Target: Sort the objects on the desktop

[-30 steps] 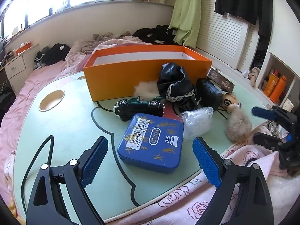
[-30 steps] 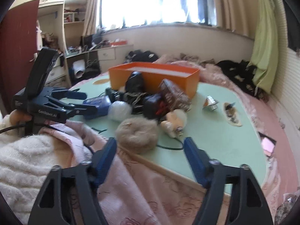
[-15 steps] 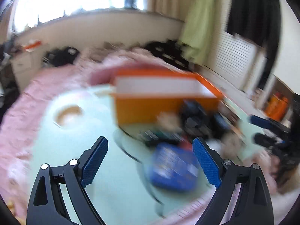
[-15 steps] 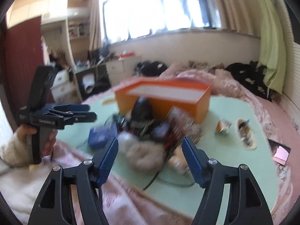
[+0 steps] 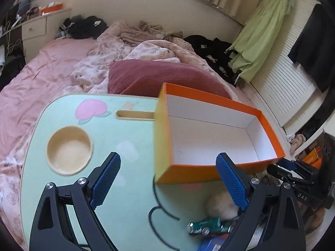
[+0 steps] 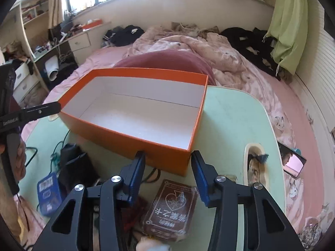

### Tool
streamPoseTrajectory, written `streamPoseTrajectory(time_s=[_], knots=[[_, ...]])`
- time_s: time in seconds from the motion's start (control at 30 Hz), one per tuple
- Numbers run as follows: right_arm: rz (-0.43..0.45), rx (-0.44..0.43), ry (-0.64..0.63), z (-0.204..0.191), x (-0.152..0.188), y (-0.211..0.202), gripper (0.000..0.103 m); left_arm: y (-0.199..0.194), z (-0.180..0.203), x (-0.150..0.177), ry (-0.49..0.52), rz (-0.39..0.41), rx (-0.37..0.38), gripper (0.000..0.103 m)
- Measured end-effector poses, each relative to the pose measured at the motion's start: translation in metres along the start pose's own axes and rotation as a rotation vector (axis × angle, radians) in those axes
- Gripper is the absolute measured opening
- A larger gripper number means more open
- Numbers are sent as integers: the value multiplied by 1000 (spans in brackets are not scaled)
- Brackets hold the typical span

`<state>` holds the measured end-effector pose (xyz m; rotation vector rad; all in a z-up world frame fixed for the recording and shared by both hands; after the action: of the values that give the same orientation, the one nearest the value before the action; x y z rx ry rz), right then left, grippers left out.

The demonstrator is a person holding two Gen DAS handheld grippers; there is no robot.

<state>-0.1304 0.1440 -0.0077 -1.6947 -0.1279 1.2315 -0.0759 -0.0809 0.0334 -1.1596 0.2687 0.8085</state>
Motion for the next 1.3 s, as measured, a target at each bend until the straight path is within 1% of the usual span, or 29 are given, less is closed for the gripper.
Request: streamPoseTrajectory(time_s=[0.1, 0.17, 0.2, 0.3, 0.37, 0.4, 0.47, 0.5, 0.53, 0.63, 0.77, 0.93, 1.0, 1.03, 1.17, 1.3], knots=[[18, 3, -5, 2, -5, -1, 45, 7, 15, 3, 34, -30, 16, 93], [20, 0, 5, 3, -6, -3, 45, 7, 23, 5, 67, -28, 0, 93], [22, 8, 7, 5, -5, -6, 45, 4, 26, 5, 82, -8, -14, 93], [21, 72, 6, 5, 1, -19, 46, -15, 35, 0, 111, 78, -34, 93], [34, 68, 12, 5, 5, -28, 46, -22, 47, -7, 161, 98, -37, 93], [43, 53, 17, 3, 6, -34, 46, -20, 54, -10, 191, 85, -46, 93], [63, 28, 21, -1, 8, -42, 47, -6, 70, -16, 254, -5, -99, 93], [74, 20, 19, -4, 9, -45, 49, 0, 74, -18, 273, -31, -119, 93], [80, 15, 17, -6, 9, -47, 51, 5, 79, -21, 292, -36, -141, 93], [85, 8, 11, -11, 13, -50, 52, 19, 93, -31, 317, 3, -187, 93], [70, -2, 18, -10, 19, -47, 52, 39, 105, -33, 321, -7, -187, 93], [75, -3, 17, -5, 20, -48, 52, 51, 116, -28, 341, -12, -196, 93], [76, -2, 18, -4, 21, -48, 52, 52, 119, -25, 341, -16, -189, 93], [75, -3, 19, -4, 21, -48, 52, 53, 121, -24, 342, -21, -174, 93], [75, -5, 29, -2, 23, -47, 52, 52, 134, -16, 350, -62, -90, 93], [76, -1, 46, 2, 26, -48, 52, 51, 148, -7, 336, -130, 12, 93]])
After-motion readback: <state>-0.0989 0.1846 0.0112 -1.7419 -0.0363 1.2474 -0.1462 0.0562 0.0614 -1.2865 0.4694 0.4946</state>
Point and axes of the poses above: each gripper's, at about its wrist camera, not at the fingertips, and y roughly the way its jaws point, z to its right, x to its underside, the point moved 3 cm from there along y, roughly the way its jaws point, and after that the axes turned 10 degrees about -y, right-handed, at the moved point
